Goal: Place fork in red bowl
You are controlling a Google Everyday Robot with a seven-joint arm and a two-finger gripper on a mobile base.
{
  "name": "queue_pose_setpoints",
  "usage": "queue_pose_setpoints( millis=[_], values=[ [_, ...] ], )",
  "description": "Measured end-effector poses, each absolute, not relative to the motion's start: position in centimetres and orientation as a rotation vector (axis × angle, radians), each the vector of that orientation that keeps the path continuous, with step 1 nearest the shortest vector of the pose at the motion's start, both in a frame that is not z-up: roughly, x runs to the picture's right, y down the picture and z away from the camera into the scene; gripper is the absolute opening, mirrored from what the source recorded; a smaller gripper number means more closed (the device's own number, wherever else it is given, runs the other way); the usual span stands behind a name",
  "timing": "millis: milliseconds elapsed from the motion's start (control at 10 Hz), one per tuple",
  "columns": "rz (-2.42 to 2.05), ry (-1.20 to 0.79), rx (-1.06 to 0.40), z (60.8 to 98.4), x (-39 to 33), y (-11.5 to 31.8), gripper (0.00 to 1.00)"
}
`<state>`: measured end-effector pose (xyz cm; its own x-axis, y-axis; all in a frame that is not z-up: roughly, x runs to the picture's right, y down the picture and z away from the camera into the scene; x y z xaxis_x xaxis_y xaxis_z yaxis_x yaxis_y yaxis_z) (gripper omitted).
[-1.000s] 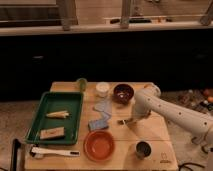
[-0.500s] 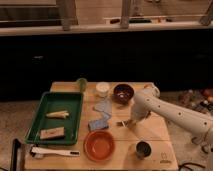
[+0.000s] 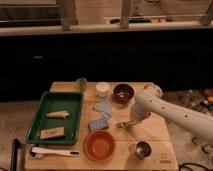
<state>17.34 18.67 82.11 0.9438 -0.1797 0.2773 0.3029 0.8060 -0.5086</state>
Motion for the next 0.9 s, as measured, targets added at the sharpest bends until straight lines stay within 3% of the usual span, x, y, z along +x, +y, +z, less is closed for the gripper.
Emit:
queue_pose_setpoints(
  millis=[900],
  values=[
    [-0.269,-0.243,-0.536,80.6,17.4,16.4,0.00]
  ],
)
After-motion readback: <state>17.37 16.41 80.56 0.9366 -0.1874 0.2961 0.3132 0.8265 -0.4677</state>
